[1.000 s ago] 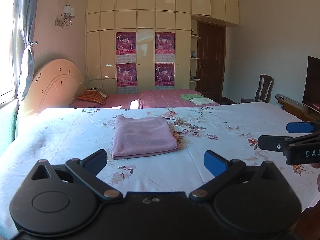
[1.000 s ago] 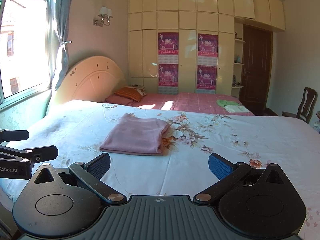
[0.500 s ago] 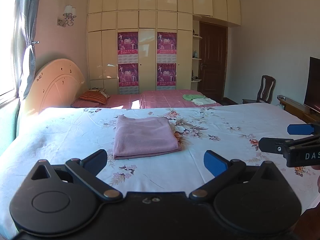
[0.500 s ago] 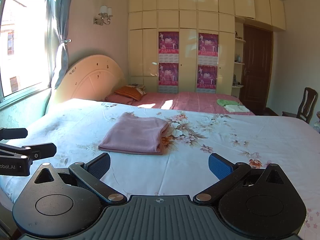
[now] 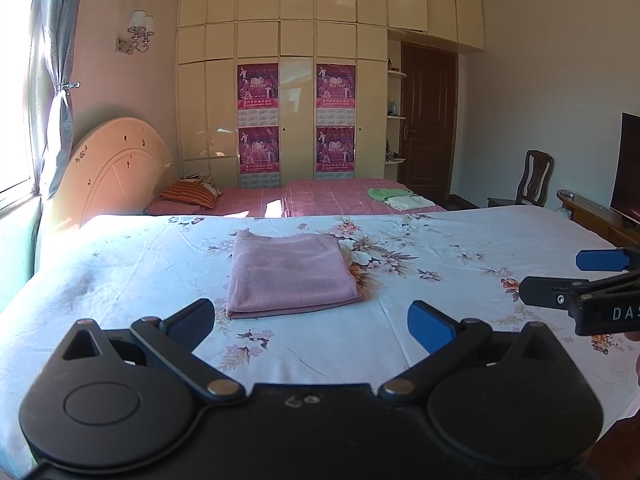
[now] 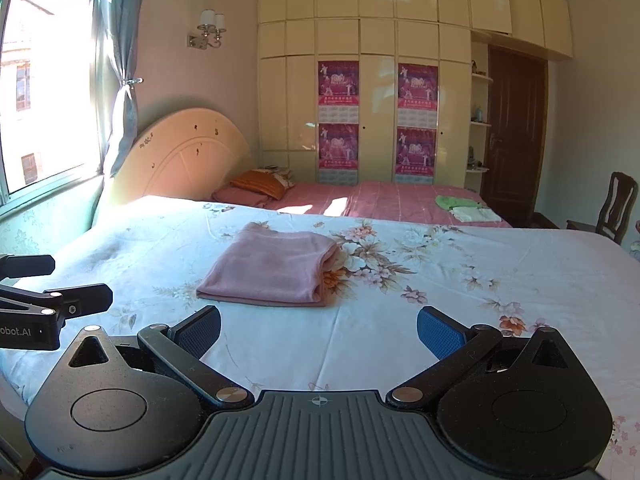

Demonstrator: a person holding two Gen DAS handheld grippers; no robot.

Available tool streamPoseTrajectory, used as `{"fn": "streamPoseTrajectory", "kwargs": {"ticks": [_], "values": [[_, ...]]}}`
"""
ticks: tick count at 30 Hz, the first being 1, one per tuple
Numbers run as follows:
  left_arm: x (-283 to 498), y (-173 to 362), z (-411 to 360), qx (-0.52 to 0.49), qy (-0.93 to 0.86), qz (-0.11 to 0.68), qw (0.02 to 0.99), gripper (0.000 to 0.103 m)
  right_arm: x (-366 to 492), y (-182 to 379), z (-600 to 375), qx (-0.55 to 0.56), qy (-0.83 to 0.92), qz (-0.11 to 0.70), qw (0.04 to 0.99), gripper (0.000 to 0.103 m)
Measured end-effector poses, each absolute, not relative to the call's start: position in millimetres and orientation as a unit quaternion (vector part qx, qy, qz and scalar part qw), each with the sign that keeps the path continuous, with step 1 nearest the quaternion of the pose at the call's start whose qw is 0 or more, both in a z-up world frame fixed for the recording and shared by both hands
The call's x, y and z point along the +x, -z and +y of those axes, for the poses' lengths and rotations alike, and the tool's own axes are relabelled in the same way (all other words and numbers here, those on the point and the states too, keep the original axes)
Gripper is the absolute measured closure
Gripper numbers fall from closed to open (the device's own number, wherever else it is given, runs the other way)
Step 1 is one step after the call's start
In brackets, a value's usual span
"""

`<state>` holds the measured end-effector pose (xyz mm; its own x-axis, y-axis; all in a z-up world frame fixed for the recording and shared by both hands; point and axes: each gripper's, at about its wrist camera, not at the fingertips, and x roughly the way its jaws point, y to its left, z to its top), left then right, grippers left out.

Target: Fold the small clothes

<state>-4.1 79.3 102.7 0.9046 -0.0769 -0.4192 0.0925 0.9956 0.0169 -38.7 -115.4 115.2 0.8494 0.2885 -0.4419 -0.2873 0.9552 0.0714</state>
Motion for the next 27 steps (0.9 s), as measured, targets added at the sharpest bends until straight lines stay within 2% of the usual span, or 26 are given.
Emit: {"fn": "streamPoseTrajectory", "kwargs": {"ticks": [27], "values": [[-6.9,-104.7,72.7,0.022,0.051,0.201,0.978,0.001,-34.9,-112.7,-119.1,-0.001,-0.161,0.227,0.960,0.000]]}}
